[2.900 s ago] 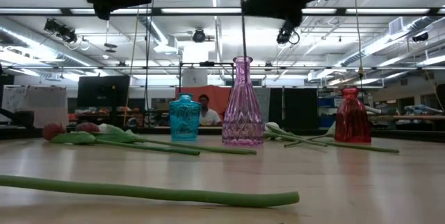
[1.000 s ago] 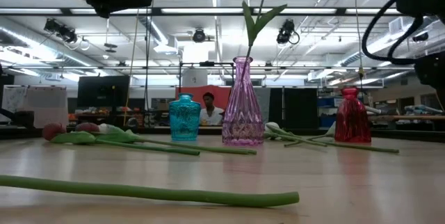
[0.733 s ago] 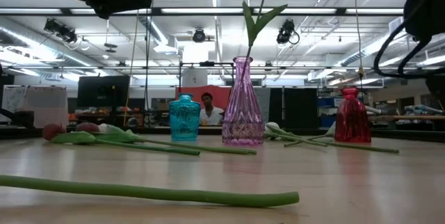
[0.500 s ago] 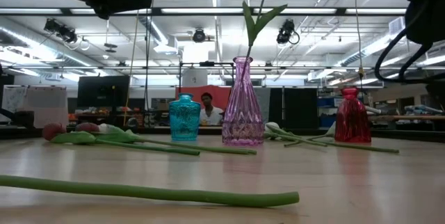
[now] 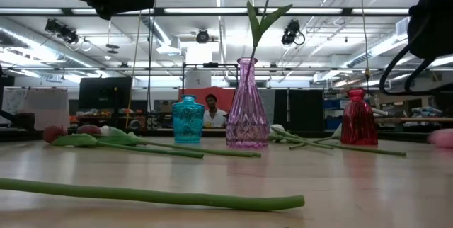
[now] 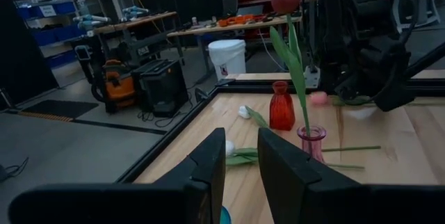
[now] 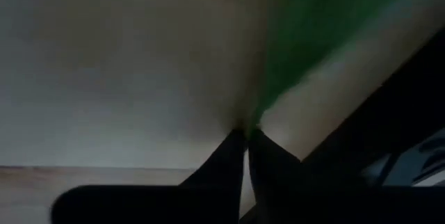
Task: Sort flowers into vase by color
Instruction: Put the middle pink tulip into the red vase
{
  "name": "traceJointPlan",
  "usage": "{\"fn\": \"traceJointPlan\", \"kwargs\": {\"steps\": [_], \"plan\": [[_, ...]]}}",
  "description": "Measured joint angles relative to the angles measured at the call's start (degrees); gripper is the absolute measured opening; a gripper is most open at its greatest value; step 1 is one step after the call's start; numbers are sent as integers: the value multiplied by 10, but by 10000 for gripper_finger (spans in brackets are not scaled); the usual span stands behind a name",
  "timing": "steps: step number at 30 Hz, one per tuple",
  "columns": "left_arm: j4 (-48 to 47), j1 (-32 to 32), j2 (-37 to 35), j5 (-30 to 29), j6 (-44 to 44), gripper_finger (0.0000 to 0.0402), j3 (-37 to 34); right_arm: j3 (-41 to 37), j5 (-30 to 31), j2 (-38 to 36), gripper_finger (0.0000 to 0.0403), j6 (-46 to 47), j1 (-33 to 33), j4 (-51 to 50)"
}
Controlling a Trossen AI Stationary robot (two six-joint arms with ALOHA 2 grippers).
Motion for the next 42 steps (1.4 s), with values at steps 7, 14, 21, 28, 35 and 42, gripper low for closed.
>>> {"fn": "traceJointPlan", "kwargs": {"steps": [7, 14, 21, 28, 35, 42], "plan": [[0, 0, 0, 0, 0, 92, 0, 48, 43, -19, 10, -34, 1, -87], [1, 0, 0, 0, 0, 92, 0, 157, 58, -53, 5, -84, 14, -124], [3, 0, 0, 0, -11, 92, 0, 220, 280, -53, 5, -258, -11, 40], [9, 0, 0, 0, -11, 92, 0, 222, 334, -53, 6, -444, -50, 174], [12, 0, 0, 0, -13, 92, 0, 222, 292, -85, 7, -409, -54, 126], [12, 0, 0, 0, -26, 92, 0, 222, 423, -145, 7, -352, -88, -22]]}}
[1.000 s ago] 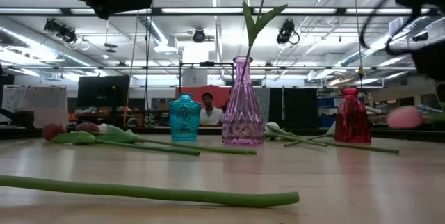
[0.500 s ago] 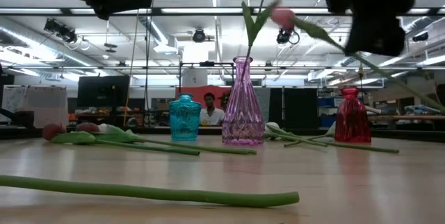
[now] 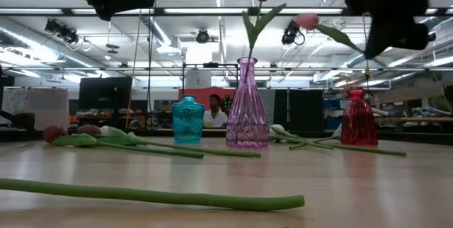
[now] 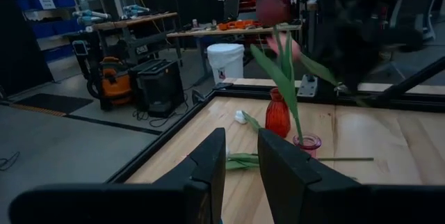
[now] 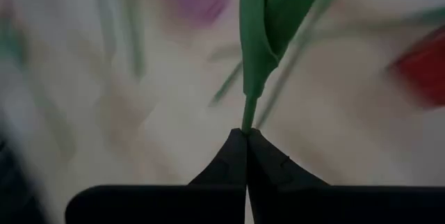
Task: Sort flowers into vase by color
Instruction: Put the middle pink tulip into the red vase
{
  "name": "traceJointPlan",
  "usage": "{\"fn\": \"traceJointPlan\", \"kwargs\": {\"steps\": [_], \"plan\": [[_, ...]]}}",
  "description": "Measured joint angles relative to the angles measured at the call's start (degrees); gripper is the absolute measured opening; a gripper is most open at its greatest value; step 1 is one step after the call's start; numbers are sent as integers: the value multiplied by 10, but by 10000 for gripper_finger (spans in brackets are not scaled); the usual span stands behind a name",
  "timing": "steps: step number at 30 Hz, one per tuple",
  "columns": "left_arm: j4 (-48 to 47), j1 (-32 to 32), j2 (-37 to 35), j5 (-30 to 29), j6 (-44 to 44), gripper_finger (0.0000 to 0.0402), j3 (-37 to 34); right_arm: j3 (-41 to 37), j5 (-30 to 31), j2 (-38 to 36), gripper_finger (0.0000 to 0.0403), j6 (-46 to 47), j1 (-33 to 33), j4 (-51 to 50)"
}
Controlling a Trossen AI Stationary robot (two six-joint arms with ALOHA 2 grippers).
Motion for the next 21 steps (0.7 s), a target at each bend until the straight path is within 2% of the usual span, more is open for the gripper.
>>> {"fn": "traceJointPlan", "kwargs": {"steps": [5, 11, 14, 21], "plan": [[1, 0, 0, 0, 0, 92, 0, 1, 127, -47, 7, -57, -33, -11], [0, 0, 0, 0, 0, 92, 0, 37, 274, -90, 7, -180, -67, -28], [-1, 0, 0, 0, 0, 92, 0, 51, 308, -107, 7, -242, -92, -28], [-7, 0, 0, 0, 0, 92, 0, 65, 319, -127, 7, -321, -142, -25]]}}
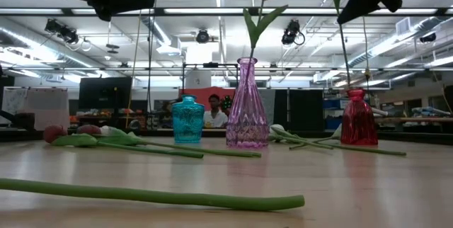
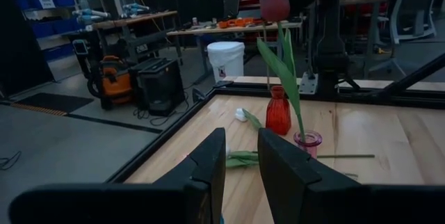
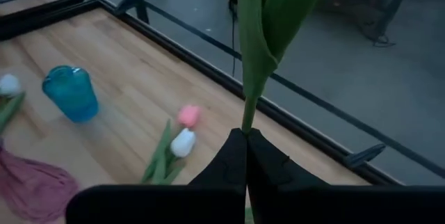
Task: Sort flowers into vase by color
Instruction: Put the middle pink tulip into the red vase
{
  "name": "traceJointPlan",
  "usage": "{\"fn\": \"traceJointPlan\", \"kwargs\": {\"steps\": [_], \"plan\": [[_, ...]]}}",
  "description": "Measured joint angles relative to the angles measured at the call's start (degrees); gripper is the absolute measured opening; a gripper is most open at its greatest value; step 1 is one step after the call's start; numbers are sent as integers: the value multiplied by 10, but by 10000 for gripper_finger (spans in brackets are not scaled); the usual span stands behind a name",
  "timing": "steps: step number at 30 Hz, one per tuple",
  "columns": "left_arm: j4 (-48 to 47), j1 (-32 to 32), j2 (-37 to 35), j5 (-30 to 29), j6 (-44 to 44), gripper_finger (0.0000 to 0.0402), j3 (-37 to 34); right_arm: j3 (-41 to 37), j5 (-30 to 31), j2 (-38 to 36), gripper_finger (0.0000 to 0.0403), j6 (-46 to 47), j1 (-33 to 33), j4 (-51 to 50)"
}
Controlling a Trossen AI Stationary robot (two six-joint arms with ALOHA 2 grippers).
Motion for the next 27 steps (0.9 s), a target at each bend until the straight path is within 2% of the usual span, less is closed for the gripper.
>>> {"fn": "traceJointPlan", "kwargs": {"steps": [14, 27], "plan": [[-3, 0, 0, 0, -1, 92, 0, 0, -58, -1, 7, 10, -12, 2], [-3, 0, 0, 0, -4, 92, 0, 0, -65, -35, 7, -13, -12, 11]]}}
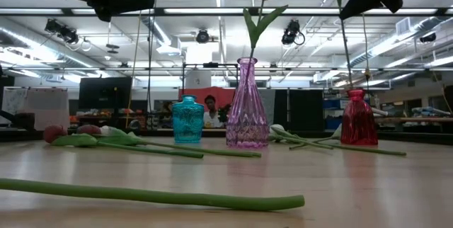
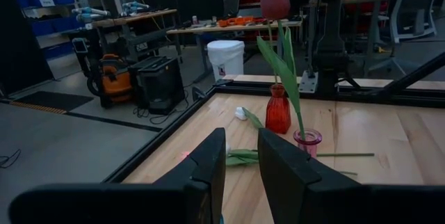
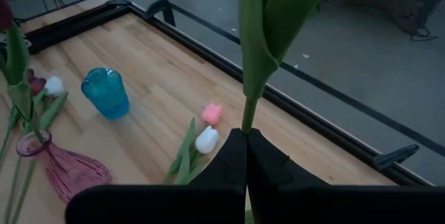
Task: Sort flowers into vase by color
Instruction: Put the middle pink tulip into the red vase
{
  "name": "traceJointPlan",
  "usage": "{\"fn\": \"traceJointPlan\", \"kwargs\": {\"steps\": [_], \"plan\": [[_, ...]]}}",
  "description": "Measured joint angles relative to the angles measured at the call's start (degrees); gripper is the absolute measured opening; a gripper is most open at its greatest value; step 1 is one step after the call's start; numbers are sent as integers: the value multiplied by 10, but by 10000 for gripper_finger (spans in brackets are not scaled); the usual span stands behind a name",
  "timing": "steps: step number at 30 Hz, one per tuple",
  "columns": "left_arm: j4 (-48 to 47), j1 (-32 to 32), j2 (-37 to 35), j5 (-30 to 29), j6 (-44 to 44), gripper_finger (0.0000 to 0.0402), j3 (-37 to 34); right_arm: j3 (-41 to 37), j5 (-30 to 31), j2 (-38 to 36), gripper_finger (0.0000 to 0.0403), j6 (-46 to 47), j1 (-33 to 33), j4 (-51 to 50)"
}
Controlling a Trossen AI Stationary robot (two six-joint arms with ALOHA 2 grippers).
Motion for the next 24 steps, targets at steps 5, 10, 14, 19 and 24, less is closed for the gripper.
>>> {"fn": "traceJointPlan", "kwargs": {"steps": [5, 10, 14, 19, 24], "plan": [[0, 0, 0, 0, 0, 92, 0, 0, -2, 2, 7, 2, 0, -11], [0, 0, 0, 0, 0, 92, 0, -2, -2, 17, 7, 34, 0, -44], [0, 0, 0, 0, 0, 92, 0, -32, -9, 26, 21, 62, 0, -41], [0, 0, 0, 0, -10, 92, 0, -51, -63, 31, 82, 91, 0, -44], [0, 0, 0, 0, -18, 92, 0, -15, -184, 31, 146, 125, -6, -104]]}}
